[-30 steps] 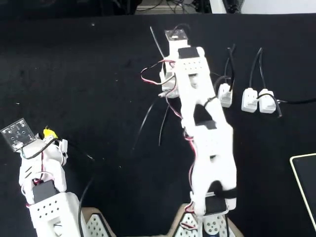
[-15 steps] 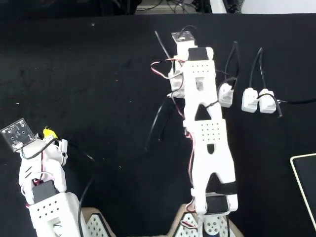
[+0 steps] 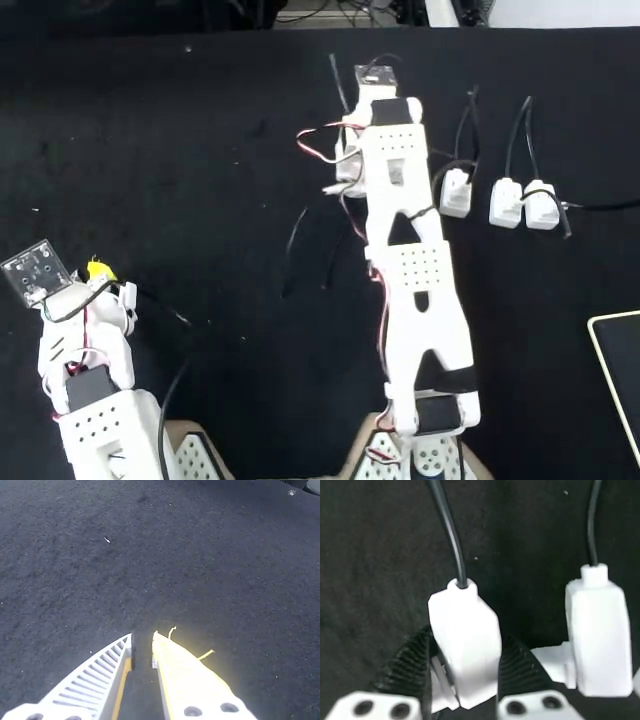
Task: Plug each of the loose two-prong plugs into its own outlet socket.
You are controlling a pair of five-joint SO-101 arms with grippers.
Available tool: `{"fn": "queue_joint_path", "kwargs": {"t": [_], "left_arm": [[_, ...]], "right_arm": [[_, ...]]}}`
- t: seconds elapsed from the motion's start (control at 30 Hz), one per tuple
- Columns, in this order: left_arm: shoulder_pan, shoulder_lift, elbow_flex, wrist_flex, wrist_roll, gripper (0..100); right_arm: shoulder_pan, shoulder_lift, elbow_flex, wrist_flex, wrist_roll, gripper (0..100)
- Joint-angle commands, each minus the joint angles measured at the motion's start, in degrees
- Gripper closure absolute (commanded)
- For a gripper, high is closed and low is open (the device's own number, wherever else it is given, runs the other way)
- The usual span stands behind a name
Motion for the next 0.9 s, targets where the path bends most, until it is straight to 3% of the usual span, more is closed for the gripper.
{"fn": "queue_joint_path", "kwargs": {"t": [0.0, 0.13, 0.33, 0.57, 0.87], "left_arm": [[0.4, -0.6, -1.5, -1.0, 0.5, 92], [0.5, -0.6, -1.5, -1.0, 0.5, 92], [0.6, -0.6, -1.5, -1.0, 0.5, 92], [0.6, -0.6, -1.5, -1.0, 0.5, 92], [0.7, -0.6, -1.3, -1.0, 0.4, 92]], "right_arm": [[-1.4, -3.0, -1.9, 1.8, -4.0, 98.6], [-1.3, -3.0, 4.0, 1.8, -4.0, 98.6], [-1.8, -5.5, 9.6, 1.8, 1.9, 98.3], [-2.4, -11.5, 12.1, 1.8, 2.5, 76.4], [-3.3, -25.9, 18.9, 1.9, 4.7, 76.3]]}}
